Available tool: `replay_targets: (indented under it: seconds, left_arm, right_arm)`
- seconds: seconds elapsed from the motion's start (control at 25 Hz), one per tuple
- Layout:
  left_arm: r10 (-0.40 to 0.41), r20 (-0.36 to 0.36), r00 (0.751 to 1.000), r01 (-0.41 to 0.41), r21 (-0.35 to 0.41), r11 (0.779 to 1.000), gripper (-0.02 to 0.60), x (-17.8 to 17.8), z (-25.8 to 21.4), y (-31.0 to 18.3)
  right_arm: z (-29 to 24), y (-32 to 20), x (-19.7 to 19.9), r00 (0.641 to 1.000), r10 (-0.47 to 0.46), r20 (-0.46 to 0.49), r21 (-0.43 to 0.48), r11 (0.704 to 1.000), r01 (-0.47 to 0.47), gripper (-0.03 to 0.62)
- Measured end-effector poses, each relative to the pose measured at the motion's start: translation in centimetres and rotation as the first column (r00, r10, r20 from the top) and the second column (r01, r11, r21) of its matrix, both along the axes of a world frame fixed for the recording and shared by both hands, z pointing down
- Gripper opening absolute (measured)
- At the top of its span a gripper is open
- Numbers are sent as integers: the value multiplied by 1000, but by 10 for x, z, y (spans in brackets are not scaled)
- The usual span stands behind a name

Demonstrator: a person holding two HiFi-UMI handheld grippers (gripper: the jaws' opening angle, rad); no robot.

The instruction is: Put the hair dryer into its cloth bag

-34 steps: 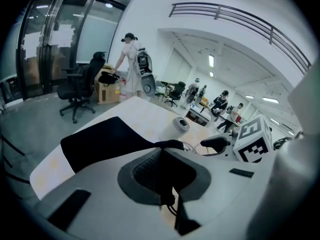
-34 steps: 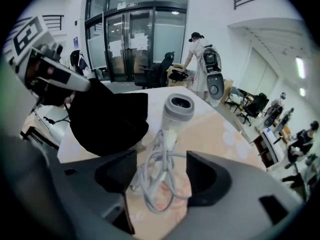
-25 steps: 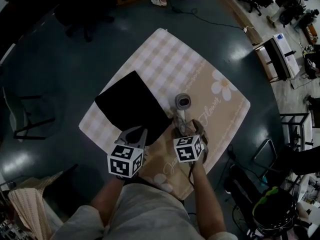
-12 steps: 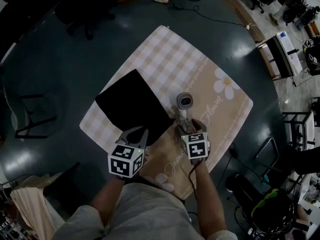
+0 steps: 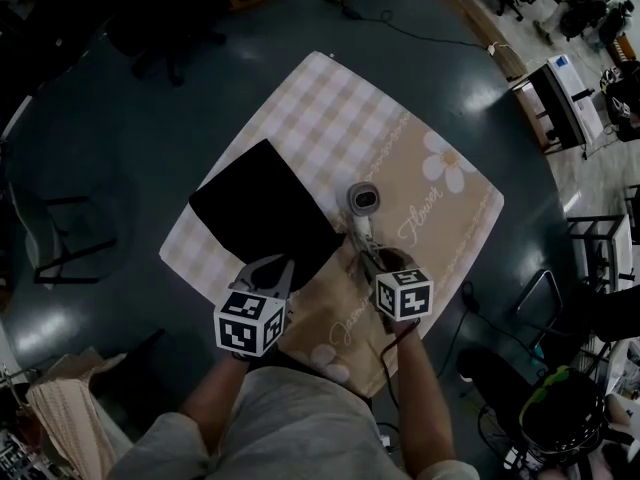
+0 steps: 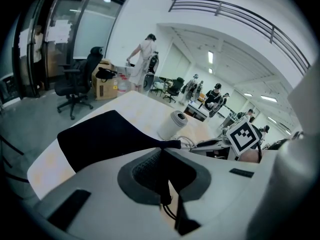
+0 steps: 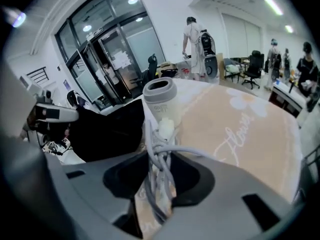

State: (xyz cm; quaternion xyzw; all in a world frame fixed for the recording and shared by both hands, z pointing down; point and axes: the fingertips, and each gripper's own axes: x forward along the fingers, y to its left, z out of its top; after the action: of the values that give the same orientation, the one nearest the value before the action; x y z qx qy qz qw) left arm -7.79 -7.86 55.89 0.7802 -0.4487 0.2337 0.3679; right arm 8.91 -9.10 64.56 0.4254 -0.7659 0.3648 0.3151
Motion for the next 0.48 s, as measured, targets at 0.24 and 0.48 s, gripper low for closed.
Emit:
replay_targets:
  seconds: [0.24, 0.48]
  left_arm:
    - [11, 8, 1000, -11, 2, 1000, 18, 5, -1, 7]
    - [35, 18, 999, -35, -1, 999, 18, 9, 1, 10]
  right_arm:
    - [-6, 23, 13, 995, -57, -80, 23, 998, 60, 147]
    - [-11, 43, 30, 979, -101, -177, 32, 994, 109, 147]
